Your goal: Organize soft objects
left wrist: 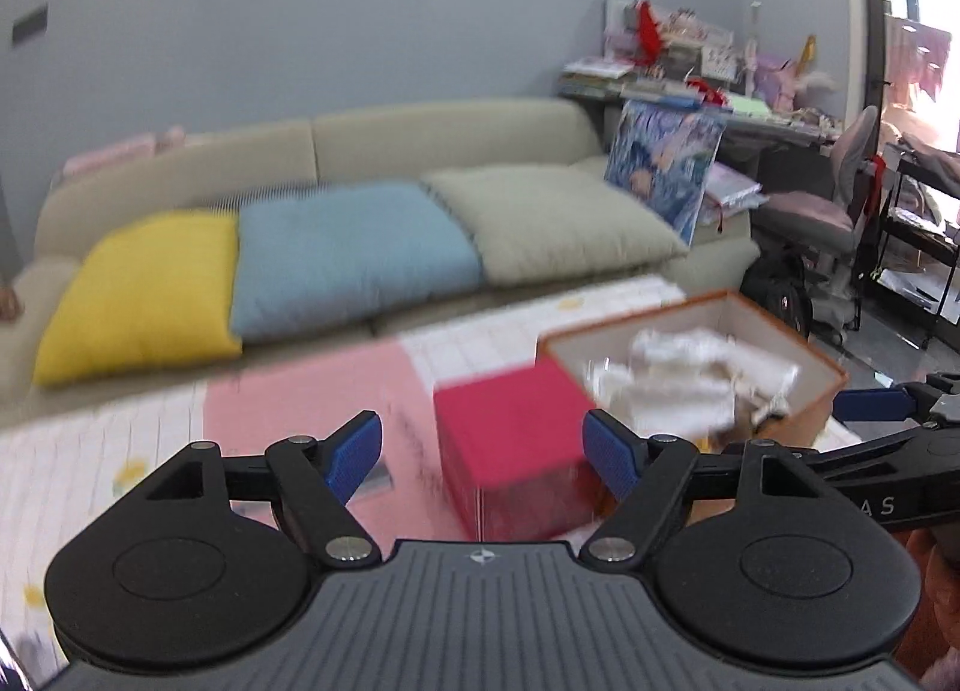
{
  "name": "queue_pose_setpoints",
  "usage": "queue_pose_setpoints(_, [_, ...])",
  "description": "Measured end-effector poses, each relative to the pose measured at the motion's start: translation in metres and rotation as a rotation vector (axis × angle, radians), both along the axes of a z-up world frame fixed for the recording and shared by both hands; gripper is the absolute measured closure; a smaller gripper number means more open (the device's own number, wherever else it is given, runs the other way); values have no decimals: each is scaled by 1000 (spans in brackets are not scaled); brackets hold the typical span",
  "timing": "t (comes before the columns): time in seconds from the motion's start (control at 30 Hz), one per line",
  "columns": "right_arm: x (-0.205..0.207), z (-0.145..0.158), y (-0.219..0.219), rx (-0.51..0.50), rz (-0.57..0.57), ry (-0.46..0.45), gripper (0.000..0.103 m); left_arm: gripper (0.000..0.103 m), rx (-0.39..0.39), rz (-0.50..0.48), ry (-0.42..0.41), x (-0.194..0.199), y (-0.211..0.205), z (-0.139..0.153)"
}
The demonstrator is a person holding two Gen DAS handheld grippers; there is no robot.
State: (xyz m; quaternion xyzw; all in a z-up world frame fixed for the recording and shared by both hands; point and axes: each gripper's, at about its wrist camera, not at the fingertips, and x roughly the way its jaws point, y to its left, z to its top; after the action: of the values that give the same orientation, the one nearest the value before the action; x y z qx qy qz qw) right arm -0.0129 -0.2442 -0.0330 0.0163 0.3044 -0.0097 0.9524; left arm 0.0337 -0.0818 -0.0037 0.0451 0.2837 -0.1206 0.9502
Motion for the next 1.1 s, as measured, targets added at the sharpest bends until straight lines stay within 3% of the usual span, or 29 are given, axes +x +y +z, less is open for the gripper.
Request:
queue_pose_setpoints(0.17, [-2,-17,11,-22,11,75,3,14,0,69,82,-3,9,-27])
queue_pose_setpoints(0.3, [0,-21,13,-33,7,78,3,14,35,116,179,-3,13,-49])
queue_pose_setpoints(1.1, [3,-24,19,-49,-4,68,3,14,25,122,137,-10,18,-50])
